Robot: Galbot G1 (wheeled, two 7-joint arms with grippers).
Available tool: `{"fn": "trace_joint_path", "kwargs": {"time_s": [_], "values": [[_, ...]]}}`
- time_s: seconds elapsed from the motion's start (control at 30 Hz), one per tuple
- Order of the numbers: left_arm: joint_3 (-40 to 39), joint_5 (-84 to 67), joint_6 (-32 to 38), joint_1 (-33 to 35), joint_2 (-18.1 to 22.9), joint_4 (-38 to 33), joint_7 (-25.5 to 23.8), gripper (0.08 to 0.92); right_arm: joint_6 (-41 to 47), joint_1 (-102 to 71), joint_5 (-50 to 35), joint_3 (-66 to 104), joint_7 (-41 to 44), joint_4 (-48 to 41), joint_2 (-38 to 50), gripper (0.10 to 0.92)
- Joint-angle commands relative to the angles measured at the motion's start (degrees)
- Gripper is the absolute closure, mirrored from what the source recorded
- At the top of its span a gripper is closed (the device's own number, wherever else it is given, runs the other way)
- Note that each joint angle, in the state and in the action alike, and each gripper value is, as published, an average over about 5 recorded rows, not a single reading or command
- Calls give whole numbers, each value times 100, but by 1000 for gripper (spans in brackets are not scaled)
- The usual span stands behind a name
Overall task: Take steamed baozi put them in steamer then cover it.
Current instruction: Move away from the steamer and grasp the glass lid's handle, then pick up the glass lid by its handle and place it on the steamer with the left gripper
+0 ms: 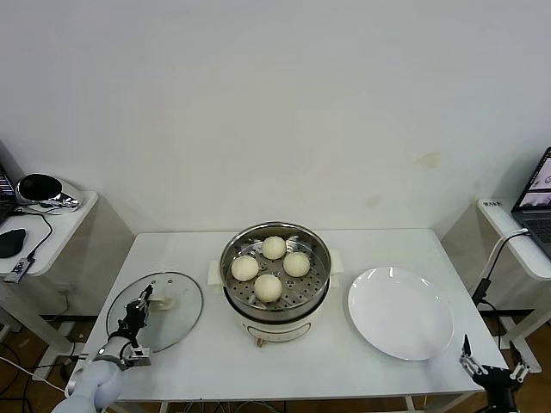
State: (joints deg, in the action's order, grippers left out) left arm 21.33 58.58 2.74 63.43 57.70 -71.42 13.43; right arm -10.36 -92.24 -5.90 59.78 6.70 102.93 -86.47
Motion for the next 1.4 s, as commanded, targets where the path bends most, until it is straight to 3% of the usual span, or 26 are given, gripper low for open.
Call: {"fn": "trace_joint_path", "kwargs": {"time_s": [0.03, 0.2, 0.37, 0.6, 0.73, 0.93, 1.17, 1.4], "values": [[447, -170, -189, 541, -26, -960, 104, 851, -51, -13, 77, -74, -2, -19, -23, 203], [984, -393, -979, 1341, -139, -2192, -32, 851, -84, -52, 144, -180, 17, 5, -48, 203], [1544, -673, -1638, 2174, -324, -3523, -474, 851, -53, -108, 125, -304, 75, 74, -47, 203], [1930, -1222, -2276, 2465, -722, -4719, -1361, 851, -103, -173, 313, -461, 155, 164, -77, 203], [1415, -1449, -2734, 2105, -1036, -5303, -1686, 851, -151, -195, 463, -553, 204, 190, -77, 203], [-384, -1274, -3421, 902, -1267, -5450, -1759, 851, -131, -188, 740, -720, 228, 293, -110, 203], [-2110, -689, -3992, -553, -821, -5021, -2153, 851, -79, -101, 1033, -864, 197, 385, -189, 203], [-2721, 236, -4196, -1371, -199, -4599, -2738, 851, -91, -91, 1314, -988, 209, 372, -300, 203]]}}
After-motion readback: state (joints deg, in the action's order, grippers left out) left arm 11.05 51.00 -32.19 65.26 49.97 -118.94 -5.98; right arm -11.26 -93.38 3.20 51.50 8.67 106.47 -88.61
